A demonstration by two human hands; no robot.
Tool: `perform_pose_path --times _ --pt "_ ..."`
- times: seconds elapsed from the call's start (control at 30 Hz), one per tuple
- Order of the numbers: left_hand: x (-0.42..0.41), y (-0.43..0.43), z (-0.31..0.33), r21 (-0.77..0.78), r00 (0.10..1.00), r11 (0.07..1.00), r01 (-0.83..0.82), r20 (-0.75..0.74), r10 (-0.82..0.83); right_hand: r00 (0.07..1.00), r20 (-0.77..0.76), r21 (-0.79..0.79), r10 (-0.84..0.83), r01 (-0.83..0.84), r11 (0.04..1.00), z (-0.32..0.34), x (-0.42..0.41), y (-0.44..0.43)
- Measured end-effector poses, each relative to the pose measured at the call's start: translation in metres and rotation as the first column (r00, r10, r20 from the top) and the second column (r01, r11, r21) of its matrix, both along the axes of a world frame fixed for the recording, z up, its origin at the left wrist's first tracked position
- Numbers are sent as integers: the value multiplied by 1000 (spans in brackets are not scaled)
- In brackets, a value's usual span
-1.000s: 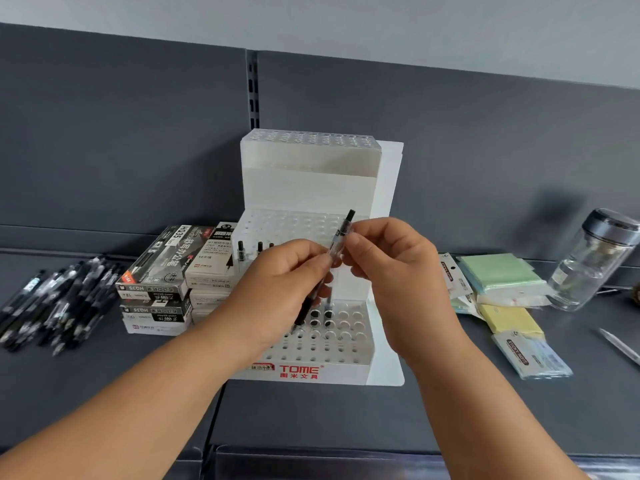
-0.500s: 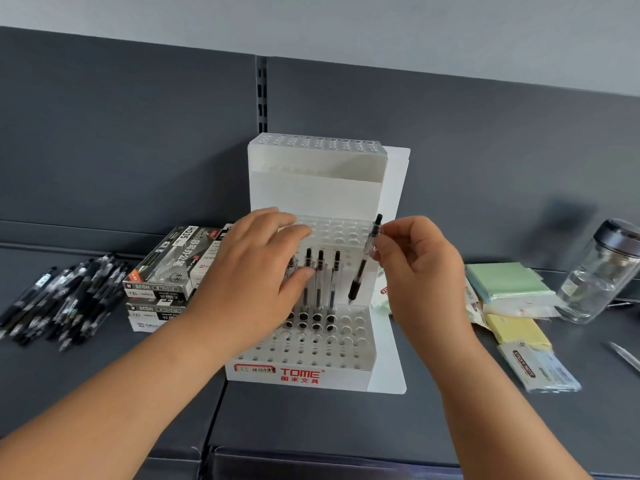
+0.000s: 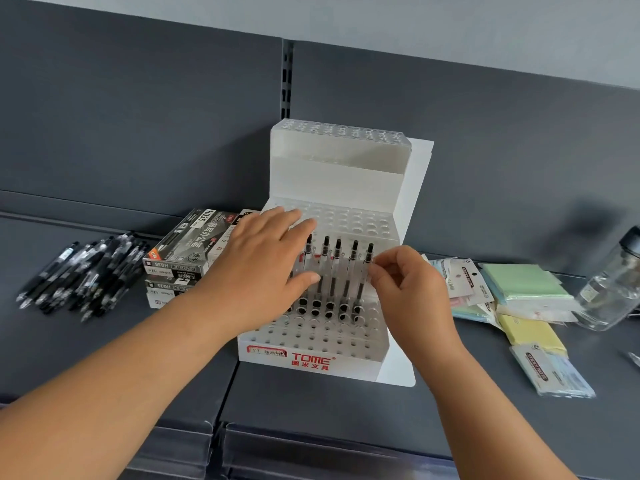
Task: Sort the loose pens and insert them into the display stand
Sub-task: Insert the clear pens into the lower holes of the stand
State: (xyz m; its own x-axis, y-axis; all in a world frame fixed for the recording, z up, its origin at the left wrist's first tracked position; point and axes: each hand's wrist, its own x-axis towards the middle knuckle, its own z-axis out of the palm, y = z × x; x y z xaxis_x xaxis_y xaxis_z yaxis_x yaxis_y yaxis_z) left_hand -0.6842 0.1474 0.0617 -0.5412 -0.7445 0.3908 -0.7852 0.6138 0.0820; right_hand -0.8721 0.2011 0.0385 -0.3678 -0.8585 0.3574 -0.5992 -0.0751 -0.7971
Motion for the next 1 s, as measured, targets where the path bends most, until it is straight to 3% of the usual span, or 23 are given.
perform_pose_path --times 0.2,0.43,0.67,1.0 --pt "14 1 2 -10 998 1000 -4 -63 3 996 -54 -130 -75 68 989 24 17 15" --pt "78 -10 6 -35 988 992 -124 -92 121 973 -228 -274 43 -107 956 35 87 6" --pt "184 -33 6 2 951 956 -293 -103 291 847 -490 -48 206 -262 964 28 186 -29" --pt "308 -77 -18 89 926 924 -372 -35 376 814 -449 203 368 -309 929 5 308 -83"
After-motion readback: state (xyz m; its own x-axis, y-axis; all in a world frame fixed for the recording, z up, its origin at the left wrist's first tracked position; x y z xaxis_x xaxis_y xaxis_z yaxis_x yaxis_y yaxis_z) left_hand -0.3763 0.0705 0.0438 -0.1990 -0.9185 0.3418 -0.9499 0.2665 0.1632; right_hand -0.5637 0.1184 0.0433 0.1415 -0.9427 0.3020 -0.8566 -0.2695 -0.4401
